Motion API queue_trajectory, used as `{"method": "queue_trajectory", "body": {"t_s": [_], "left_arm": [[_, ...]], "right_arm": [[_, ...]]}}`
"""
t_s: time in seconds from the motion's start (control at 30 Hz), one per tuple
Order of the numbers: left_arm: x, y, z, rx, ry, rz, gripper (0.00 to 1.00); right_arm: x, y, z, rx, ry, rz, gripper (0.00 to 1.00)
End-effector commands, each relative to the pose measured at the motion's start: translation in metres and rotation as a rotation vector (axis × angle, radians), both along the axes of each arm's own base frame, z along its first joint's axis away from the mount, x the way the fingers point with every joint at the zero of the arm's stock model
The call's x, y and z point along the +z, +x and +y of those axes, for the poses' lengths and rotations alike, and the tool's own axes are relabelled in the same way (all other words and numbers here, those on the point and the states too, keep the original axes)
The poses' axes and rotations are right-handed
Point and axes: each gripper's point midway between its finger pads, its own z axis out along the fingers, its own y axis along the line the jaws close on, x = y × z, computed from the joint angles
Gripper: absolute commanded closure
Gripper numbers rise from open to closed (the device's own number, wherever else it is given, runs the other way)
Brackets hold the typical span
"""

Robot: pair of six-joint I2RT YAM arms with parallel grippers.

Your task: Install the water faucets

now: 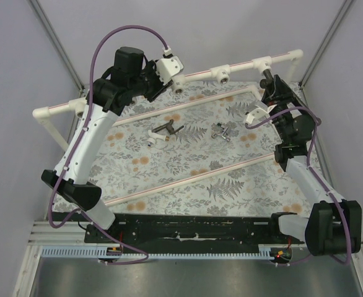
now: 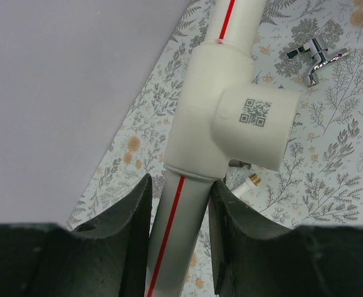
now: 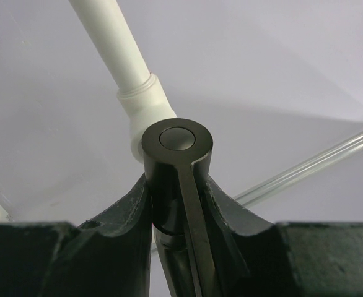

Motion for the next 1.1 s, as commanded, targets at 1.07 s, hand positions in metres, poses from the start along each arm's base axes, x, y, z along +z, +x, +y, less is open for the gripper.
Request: {"method": "queue_trajectory", "body": {"t_s": [1.07], "left_arm": [[0.010, -0.001, 0.002, 0.108, -0.146, 0.034, 0.98]], "right_arm": [[0.044, -0.014, -0.001, -0.053, -0.043, -0.161, 1.00]]}}
